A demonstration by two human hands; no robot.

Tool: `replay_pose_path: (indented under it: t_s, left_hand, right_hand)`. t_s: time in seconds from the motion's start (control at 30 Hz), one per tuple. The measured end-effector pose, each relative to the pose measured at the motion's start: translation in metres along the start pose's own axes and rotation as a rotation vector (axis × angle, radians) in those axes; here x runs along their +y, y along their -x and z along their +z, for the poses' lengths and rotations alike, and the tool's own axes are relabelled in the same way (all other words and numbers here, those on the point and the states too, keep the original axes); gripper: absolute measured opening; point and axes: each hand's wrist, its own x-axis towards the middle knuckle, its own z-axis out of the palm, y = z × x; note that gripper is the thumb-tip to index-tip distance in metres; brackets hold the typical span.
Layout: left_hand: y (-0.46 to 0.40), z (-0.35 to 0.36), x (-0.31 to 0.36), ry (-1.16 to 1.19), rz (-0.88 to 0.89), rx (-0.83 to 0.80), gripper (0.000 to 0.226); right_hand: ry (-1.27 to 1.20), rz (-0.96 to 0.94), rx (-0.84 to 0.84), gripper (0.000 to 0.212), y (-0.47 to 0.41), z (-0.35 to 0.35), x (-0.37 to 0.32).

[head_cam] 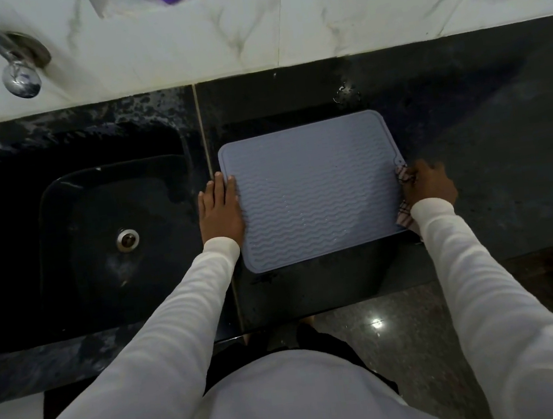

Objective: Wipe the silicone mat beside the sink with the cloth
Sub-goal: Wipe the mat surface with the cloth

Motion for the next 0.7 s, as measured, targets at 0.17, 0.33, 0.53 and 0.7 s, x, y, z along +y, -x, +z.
replay_pose_path:
  t_s: [0.17, 0.33, 0.53, 0.7]
  left_hand:
    - [-0.001, 0.002, 0.0, -0.009, -0.001, -0.002, 0.054]
    - [0.0, -0.002, 0.002, 0.007, 0.003, -0.004, 0.053]
    - [0.0, -0.003, 0.008, 0.041, -0.038, -0.017, 0.052]
    - [0.002, 0.007, 0.006, 0.046, -0.045, 0.024, 0.054]
  right_hand:
    - [-0.035, 0.05, -0.084, 0.029, -0.003, -0.009, -0.006]
    - [-0.071, -0.115, -0.031, 0.036, 0.031, -0.014, -0.035]
    - [-0.294, -0.485, -0.139, 0.024, 0.128, 0.021, -0.129]
    - [-0.16, -0.618, -0.088, 0.016, 0.187, 0.05, -0.181]
